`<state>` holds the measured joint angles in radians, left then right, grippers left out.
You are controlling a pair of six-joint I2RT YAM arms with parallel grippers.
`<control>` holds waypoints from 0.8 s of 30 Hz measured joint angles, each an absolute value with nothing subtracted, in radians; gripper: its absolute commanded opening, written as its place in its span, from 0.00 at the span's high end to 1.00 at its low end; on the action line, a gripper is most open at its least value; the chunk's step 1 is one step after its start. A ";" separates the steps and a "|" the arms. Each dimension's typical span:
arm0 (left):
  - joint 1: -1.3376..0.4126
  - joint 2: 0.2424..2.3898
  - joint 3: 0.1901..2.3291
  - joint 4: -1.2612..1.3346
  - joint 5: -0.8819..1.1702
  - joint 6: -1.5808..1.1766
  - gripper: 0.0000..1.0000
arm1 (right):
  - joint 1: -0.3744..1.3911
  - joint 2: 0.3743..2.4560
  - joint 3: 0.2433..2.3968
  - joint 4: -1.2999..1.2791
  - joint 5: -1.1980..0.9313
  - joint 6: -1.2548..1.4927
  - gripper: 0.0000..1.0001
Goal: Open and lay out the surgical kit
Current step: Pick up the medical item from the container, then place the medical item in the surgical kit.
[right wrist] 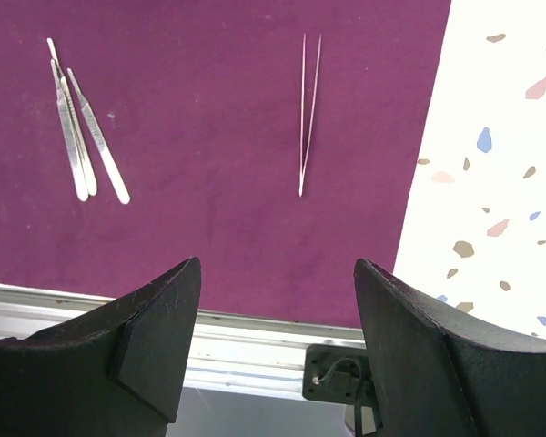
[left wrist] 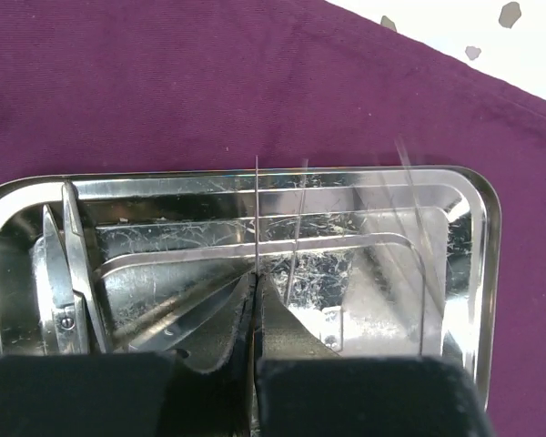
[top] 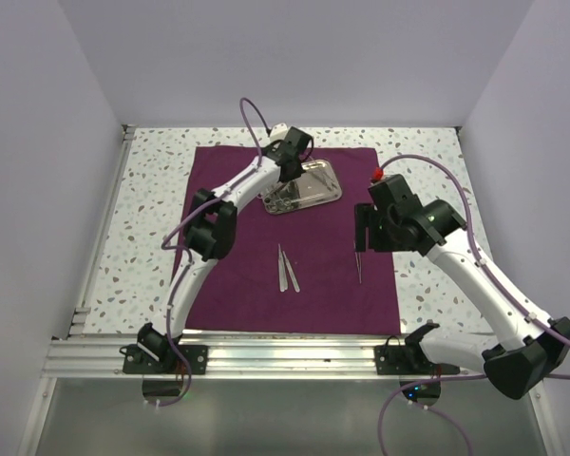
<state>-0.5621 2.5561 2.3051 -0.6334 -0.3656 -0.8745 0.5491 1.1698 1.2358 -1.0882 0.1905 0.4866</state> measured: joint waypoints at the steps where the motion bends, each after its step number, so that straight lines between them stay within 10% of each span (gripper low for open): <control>1: -0.562 2.556 2.305 -0.632 -0.363 -0.870 1.00 | 0.549 1.169 1.236 -1.090 0.193 0.485 0.28; 24: -0.550 2.262 2.105 -0.542 -0.167 -0.756 1.00 | 0.548 1.298 1.343 -0.977 0.100 0.482 0.23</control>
